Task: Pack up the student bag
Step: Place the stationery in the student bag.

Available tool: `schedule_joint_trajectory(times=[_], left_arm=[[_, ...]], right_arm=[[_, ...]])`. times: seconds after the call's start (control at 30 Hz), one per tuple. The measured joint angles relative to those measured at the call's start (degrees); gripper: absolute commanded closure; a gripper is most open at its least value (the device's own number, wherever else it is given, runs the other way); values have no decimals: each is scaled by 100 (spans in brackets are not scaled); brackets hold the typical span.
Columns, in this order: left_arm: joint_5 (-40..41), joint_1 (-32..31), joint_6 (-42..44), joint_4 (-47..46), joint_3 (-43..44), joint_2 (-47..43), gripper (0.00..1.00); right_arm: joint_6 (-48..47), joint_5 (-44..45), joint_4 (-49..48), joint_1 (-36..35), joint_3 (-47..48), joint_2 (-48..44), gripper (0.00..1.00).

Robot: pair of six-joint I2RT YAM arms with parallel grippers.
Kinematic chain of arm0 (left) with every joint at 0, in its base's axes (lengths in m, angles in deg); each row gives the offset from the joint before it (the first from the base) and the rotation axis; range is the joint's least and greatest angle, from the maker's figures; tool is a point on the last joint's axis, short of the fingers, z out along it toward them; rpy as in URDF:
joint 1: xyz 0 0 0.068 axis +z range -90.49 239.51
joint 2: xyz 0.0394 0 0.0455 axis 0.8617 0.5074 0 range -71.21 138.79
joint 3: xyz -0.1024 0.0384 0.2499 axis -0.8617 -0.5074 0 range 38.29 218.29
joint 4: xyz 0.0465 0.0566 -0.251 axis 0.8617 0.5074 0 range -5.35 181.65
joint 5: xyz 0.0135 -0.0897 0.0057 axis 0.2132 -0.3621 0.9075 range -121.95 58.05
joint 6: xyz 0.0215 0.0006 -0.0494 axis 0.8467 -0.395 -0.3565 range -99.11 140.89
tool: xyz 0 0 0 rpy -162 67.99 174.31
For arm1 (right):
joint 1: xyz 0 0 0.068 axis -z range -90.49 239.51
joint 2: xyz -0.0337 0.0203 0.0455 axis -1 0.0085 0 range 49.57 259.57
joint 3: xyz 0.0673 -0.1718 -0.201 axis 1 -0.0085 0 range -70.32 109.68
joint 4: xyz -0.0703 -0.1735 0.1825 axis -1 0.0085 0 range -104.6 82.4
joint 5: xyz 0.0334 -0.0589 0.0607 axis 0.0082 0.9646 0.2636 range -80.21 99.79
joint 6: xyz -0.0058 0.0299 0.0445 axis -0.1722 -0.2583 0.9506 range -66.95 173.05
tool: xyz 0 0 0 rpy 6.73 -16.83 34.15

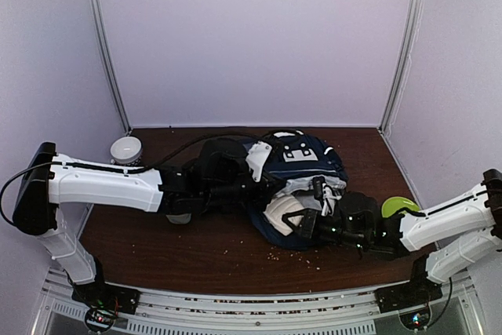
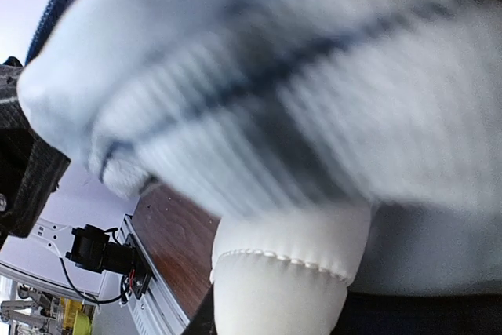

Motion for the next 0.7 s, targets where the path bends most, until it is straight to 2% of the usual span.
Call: schedule_joint_trajectory(times=[0.37, 0.7], left_arm=[[-140, 24, -302, 98, 55, -15, 100], [-72, 81, -450, 247, 52, -20, 100]], right_arm=[[-492, 214, -1469, 0, 507, 1303, 90], [-256, 682, -3095, 33, 728, 2734, 89]])
